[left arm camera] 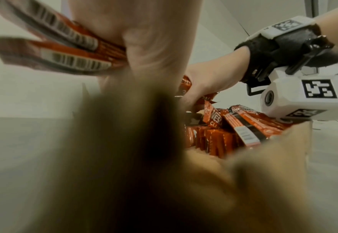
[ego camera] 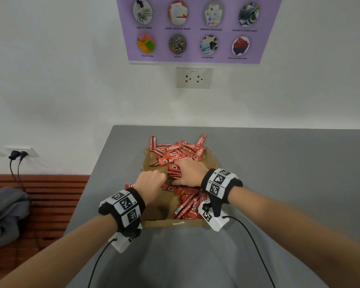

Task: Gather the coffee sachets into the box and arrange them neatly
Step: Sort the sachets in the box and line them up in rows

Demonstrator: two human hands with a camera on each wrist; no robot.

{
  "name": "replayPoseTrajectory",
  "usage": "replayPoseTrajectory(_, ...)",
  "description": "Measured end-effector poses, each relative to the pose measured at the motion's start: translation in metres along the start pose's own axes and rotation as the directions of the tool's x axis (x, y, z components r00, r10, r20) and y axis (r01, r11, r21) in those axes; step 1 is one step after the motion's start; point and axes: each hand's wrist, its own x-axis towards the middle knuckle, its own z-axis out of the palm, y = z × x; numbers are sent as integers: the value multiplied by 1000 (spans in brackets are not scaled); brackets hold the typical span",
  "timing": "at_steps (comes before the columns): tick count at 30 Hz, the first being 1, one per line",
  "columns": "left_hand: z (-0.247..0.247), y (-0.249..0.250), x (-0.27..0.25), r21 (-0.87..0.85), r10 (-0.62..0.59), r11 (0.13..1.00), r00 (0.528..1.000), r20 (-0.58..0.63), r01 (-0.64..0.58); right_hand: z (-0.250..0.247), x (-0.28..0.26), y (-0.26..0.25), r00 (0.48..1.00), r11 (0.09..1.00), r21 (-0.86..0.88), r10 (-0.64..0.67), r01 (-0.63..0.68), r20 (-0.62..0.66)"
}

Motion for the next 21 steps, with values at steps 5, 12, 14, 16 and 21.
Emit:
replayPoseTrajectory(5, 0, 1, 1, -83, -59, 995, 998, 22, 61, 1, 0, -3, 1000, 998, -69, 0, 2, 28)
replayPoseTrajectory(12, 5, 2, 3, -96, -74, 993, 997, 4, 74, 7, 2, -7, 1000, 981, -193, 5, -5, -2)
replayPoseTrajectory(14, 7, 1, 4, -98, -78, 992, 997, -1, 78, 8, 2, -7, 1000, 979, -204, 11, -14, -16)
replayPoseTrajectory(16, 10, -1, 6, -122, -87, 989, 996, -5, 86, 8, 2, -7, 1000, 980, -200, 11, -16, -25)
replayPoseTrajectory(21, 15, -9, 8, -181, -107, 978, 994, -10, 104, 7, 2, -6, 1000, 983, -182, 2, -4, -9)
